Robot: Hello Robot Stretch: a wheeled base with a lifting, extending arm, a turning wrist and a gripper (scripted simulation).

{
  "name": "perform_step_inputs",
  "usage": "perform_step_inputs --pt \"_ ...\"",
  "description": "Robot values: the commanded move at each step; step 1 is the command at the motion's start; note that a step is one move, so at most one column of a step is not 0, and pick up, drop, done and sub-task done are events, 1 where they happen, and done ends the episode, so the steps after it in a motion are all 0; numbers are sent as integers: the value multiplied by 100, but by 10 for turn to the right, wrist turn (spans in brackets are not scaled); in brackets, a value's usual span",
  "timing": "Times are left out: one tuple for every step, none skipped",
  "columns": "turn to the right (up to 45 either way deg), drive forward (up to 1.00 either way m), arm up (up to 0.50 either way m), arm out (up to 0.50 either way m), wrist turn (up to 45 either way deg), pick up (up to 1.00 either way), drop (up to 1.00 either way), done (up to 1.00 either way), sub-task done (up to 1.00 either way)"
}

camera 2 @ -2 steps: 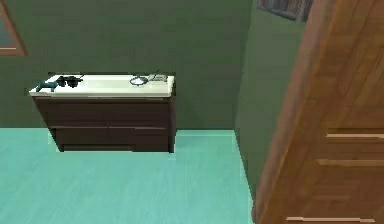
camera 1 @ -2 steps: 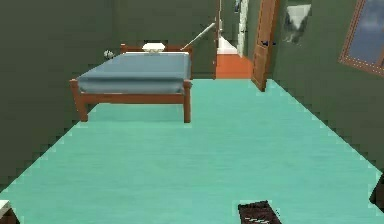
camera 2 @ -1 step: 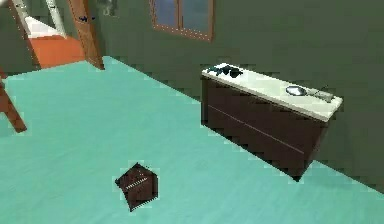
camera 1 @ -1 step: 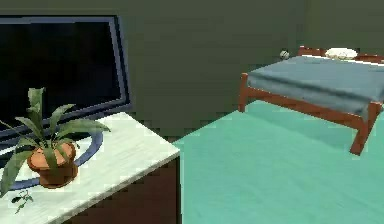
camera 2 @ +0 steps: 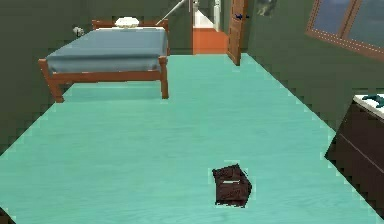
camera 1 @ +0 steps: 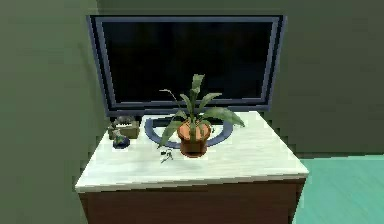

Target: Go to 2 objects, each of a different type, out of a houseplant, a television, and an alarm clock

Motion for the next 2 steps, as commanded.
perform_step_inputs --pt "0 35 0 0 0 0 0 0 0" --pt "0 0 0 0 0 0 0 100 0"
